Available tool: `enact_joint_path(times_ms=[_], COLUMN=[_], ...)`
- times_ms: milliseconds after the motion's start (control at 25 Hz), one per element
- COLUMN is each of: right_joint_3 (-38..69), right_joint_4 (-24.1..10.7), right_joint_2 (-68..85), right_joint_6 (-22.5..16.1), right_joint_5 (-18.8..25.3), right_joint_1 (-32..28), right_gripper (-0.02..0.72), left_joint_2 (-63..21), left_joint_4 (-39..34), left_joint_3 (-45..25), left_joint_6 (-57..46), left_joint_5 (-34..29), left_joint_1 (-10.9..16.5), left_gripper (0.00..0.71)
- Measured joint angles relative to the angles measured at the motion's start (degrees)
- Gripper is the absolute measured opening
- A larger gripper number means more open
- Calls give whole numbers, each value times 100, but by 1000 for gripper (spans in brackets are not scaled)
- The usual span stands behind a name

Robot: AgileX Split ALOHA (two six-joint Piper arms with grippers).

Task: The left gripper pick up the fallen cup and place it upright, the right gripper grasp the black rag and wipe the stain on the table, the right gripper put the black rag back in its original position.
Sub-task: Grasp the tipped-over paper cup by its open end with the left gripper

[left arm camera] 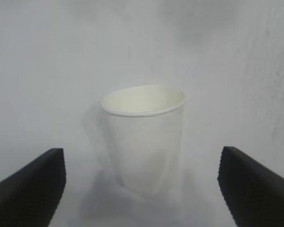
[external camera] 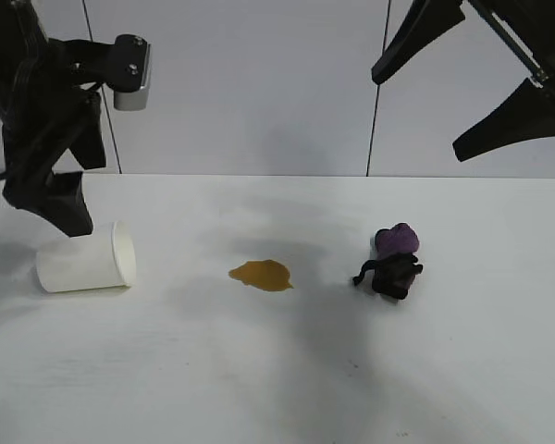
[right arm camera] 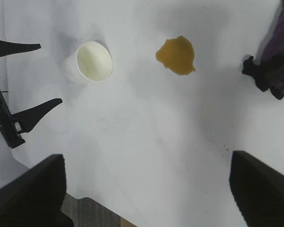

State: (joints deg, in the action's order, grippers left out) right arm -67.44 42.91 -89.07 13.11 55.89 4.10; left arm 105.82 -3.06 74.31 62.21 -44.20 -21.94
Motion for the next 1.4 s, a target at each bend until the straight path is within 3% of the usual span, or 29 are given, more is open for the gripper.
enact_joint_path(times_ms=[240, 440, 880, 1400], right_joint_3=[0, 0, 0, 0], right_joint_4=[0, 0, 0, 0], right_joint_2=[0, 0, 0, 0], right_joint_6=[0, 0, 2, 2], right_joint_5=[0, -5, -5, -13], right_joint_1=[0, 0, 0, 0], right_gripper=[650, 650, 650, 650], left_joint_2=[257, 456, 1047, 1429], left_joint_4=[-53, -47, -66, -72], left_joint_3=[49, 369, 859, 957], left_joint_6=[-415, -495, -606, -540], left_joint_5=[15, -265, -725, -456], left_joint_1=[1, 1, 1, -1], left_gripper=[626, 582, 575, 573])
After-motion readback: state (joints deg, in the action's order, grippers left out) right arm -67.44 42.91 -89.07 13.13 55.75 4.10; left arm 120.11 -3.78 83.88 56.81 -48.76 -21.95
